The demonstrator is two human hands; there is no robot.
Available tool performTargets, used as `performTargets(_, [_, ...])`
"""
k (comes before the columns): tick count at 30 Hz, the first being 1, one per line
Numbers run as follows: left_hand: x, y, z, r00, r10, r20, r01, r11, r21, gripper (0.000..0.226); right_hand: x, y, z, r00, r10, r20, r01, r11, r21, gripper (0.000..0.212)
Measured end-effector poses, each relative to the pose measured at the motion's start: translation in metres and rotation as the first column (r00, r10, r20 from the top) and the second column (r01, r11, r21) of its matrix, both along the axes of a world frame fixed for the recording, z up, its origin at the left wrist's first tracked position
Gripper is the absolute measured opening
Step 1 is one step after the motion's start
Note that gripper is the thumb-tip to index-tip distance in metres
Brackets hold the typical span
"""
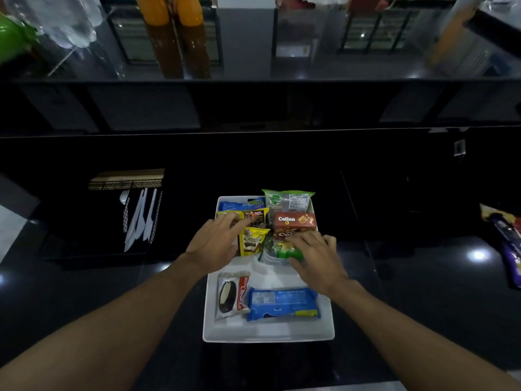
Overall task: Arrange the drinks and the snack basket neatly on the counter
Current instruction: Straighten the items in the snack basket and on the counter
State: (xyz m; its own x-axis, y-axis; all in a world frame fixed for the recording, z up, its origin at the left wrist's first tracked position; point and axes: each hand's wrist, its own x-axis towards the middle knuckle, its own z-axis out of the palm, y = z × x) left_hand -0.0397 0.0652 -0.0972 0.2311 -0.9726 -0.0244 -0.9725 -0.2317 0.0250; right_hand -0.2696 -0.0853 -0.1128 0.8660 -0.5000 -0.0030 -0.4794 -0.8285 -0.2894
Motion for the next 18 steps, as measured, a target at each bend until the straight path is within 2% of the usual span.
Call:
performTargets(5, [-0.005,0.005,0.007,1.0,-0.005,-0.009,0.005,0.999,-0.046,0.068,-0.002,0.003,0.005,1.0,-0.009,-0.006,0.009,1.0,0.006,0.051])
performTargets(12, [-0.016,0.019,0.018,0.995,-0.102,-0.009,0.099,0.984,-0.146,0.03,-0.006,0.009,0.01,1.0,-0.004,-0.015,0.004,0.999,0.038,0.046])
performTargets(15, [-0.02,0.024,0.018,0.986,-0.112,-0.121,0.106,0.993,-0.051,0.024,-0.008,0.012,0.01,0.999,0.009,0.035,-0.013,0.991,0.132,0.037])
performTargets(18, [-0.025,0.029,0.013,0.971,-0.069,-0.228,0.092,0.991,0.094,0.031,-0.011,0.018,0.009,0.997,0.078,0.03,-0.082,0.979,0.188,0.028])
